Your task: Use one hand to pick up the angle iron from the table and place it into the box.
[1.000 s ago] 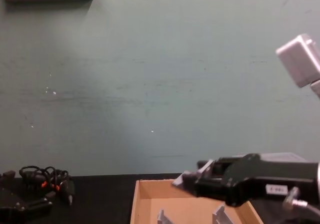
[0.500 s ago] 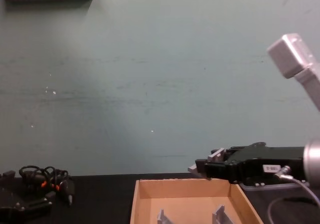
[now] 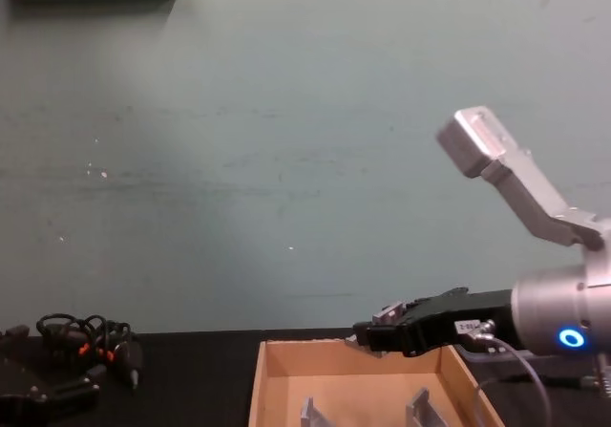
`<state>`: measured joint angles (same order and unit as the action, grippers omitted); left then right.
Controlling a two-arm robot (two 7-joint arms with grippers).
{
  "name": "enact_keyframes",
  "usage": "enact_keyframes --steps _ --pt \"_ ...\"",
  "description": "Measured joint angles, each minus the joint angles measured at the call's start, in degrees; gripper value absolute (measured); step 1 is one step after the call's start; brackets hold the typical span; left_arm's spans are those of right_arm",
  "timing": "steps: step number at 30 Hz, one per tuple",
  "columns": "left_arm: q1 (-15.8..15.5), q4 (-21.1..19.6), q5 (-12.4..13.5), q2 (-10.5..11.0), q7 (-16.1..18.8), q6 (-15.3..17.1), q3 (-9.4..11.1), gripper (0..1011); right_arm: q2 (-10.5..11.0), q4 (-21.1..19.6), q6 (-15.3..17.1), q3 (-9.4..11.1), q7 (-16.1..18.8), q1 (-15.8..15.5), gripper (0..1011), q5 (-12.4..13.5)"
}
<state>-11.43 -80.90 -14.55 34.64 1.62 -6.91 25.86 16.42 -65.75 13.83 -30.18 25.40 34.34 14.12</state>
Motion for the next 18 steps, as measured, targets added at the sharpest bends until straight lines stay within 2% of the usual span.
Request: enact_keyframes --steps 7,18 --pt "0.0 0.0 0.0 0.0 0.0 0.0 0.0 1000 -3.0 6.5 0.0 -0.3 0.7 3.2 456 -0.9" --pt "0.0 0.0 0.0 0.0 0.0 0.0 0.0 1000 -6.0 12.8 -0.2 -0.9 1.5 6.2 456 -2.7"
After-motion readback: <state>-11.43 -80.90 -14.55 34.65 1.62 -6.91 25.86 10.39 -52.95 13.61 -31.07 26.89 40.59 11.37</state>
